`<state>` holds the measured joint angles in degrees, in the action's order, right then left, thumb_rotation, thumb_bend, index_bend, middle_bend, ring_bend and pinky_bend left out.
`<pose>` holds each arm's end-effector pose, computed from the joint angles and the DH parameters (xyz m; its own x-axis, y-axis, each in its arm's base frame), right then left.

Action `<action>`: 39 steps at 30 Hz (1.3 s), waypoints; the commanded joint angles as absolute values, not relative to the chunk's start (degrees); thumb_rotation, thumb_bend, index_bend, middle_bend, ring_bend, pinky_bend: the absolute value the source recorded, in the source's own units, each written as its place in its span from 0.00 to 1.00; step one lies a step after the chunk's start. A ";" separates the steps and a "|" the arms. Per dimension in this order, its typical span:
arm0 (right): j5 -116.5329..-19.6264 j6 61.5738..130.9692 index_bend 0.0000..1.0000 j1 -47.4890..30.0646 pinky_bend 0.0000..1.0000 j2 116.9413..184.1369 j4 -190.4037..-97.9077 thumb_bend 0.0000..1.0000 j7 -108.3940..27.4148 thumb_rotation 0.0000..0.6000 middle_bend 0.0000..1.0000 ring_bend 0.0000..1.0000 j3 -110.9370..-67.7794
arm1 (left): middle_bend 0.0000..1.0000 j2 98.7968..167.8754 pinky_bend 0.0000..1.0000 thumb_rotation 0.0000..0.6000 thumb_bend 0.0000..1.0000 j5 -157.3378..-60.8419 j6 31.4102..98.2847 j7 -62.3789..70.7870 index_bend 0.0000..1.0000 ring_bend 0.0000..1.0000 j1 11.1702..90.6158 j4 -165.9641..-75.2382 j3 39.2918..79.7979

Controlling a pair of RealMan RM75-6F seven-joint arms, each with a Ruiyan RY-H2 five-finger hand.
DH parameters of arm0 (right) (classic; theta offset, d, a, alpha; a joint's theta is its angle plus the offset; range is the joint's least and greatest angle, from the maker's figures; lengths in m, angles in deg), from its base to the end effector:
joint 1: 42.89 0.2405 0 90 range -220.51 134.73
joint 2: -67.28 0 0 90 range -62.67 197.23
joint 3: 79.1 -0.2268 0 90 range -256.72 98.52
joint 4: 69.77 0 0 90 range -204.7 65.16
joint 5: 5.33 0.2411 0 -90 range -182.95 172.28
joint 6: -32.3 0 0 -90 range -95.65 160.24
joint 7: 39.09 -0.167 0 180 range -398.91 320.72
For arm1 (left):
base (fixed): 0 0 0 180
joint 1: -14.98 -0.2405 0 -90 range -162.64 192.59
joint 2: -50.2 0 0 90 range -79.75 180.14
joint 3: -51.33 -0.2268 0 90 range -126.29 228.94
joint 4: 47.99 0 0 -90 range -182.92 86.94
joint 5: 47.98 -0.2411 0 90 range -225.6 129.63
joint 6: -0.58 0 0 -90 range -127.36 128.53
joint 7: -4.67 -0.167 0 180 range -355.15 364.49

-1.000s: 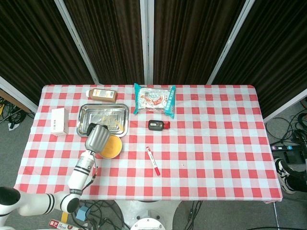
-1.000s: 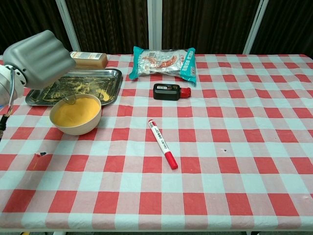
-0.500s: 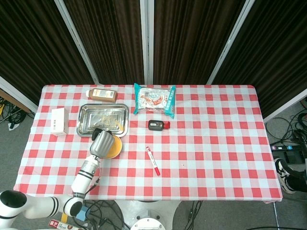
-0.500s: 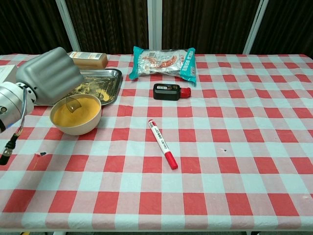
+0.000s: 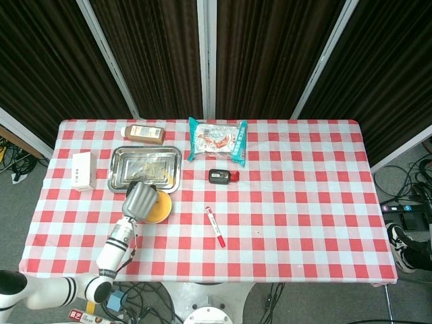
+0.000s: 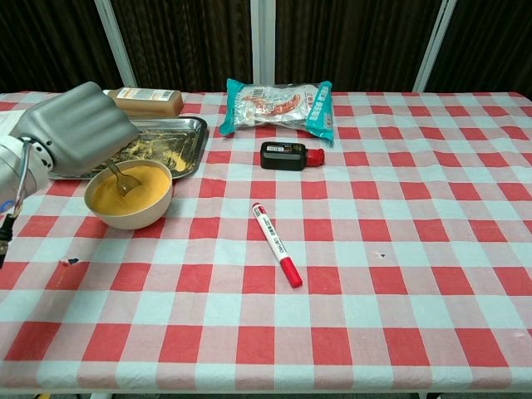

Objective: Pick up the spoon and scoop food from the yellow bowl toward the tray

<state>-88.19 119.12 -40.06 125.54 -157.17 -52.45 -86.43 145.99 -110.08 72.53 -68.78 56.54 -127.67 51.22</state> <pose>-0.3290 -0.2124 0.1845 0.3452 0.1177 0.9311 -0.9384 0.0625 0.3400 -0.1488 0.3188 -0.0687 0.9667 -0.1530 0.2053 0.1506 -0.3087 -0.9392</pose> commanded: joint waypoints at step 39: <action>-88.52 119.81 0.10 -40.33 0.14 125.13 -158.53 0.12 -51.26 1.00 0.29 0.02 -86.46 | 0.96 142.63 0.95 1.00 0.42 -110.54 67.63 -61.16 0.73 0.93 54.81 -131.33 53.68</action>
